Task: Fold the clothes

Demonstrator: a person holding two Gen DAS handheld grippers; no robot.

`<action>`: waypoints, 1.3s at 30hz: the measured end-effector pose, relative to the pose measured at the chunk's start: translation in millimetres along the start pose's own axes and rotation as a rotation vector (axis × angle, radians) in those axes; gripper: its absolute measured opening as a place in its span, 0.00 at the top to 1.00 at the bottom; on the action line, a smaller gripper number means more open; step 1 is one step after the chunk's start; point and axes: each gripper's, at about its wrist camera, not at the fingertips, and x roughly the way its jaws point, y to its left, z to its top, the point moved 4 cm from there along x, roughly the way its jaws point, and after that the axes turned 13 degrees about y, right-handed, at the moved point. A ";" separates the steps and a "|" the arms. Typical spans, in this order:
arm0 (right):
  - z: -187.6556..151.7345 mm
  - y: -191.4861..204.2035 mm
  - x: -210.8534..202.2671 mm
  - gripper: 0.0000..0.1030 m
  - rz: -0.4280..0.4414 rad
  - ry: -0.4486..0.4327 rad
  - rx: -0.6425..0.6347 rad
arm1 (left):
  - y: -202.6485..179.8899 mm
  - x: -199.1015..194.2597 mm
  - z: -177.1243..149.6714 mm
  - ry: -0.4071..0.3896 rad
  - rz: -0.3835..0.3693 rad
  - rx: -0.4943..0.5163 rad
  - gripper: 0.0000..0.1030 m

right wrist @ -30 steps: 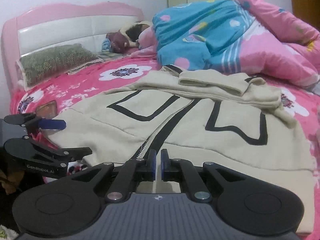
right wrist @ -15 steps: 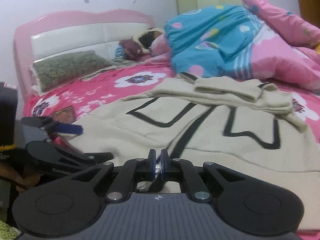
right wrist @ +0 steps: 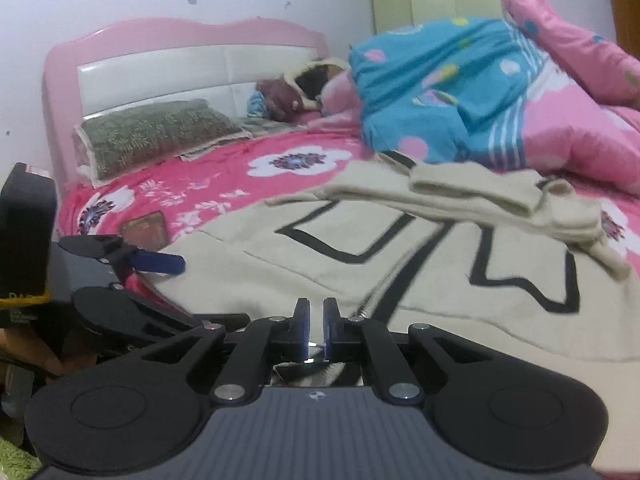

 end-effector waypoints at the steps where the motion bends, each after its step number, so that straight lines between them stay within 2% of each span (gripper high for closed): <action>1: -1.1 1.2 3.9 0.94 0.003 0.012 -0.005 | 0.3 -0.1 -0.2 0.000 -0.001 -0.001 0.05; 5: -11.3 5.4 22.4 0.94 0.009 0.078 -0.023 | 1.1 -0.4 -1.2 -0.002 -0.006 -0.007 0.05; 10: -9.7 12.8 25.5 0.94 0.000 0.097 -0.055 | 3.3 -4.5 -2.4 -0.011 -0.004 -0.016 0.05; 19: 3.2 19.2 22.7 0.94 0.022 0.074 -0.073 | 12.4 -19.0 -7.2 -0.045 0.023 -0.034 0.05; 26: 7.5 30.0 27.4 0.94 0.045 0.074 -0.119 | 36.3 -26.4 -13.5 -0.029 0.033 -0.135 0.06; 29: 8.8 34.9 30.1 0.94 0.053 0.073 -0.142 | 45.2 -27.9 -16.7 -0.018 0.027 -0.175 0.10; 32: 10.0 39.4 32.4 0.94 0.059 0.072 -0.155 | 51.3 -28.4 -20.1 -0.007 0.015 -0.204 0.20; 39: 8.1 41.1 29.6 0.93 0.062 0.065 -0.161 | 59.2 -24.9 -25.0 0.025 -0.013 -0.269 0.32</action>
